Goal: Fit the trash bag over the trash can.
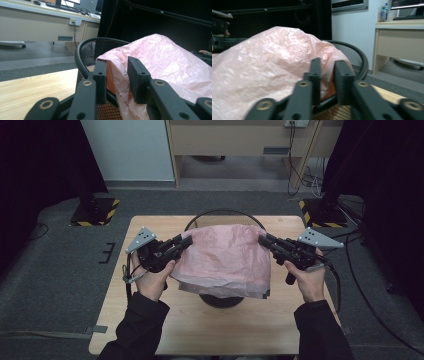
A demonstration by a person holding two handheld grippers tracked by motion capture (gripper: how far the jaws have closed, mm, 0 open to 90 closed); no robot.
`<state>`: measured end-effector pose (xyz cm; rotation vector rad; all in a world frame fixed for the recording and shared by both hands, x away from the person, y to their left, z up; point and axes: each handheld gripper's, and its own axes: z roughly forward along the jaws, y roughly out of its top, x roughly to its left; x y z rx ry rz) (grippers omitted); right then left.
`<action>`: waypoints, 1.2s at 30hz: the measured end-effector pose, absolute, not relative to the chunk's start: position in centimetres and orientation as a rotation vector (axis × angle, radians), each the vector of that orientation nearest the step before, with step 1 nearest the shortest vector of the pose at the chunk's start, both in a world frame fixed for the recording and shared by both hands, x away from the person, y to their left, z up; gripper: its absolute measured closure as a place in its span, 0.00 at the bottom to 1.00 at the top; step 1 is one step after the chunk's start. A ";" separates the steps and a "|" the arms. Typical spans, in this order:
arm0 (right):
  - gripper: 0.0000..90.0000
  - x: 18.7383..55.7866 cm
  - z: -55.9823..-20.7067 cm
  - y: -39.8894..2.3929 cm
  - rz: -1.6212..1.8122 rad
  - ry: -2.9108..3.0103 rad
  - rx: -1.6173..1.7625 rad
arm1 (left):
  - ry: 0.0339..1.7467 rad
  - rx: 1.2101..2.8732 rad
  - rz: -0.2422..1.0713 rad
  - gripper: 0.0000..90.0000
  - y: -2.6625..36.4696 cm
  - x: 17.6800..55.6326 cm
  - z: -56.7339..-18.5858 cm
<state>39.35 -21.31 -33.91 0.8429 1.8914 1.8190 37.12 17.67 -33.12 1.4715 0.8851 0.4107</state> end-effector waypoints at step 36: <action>1.00 38.5 -33.7 -17.7 1.813 2.029 0.752 | 0.839 1.234 0.497 0.52 20.9 33.7 -31.3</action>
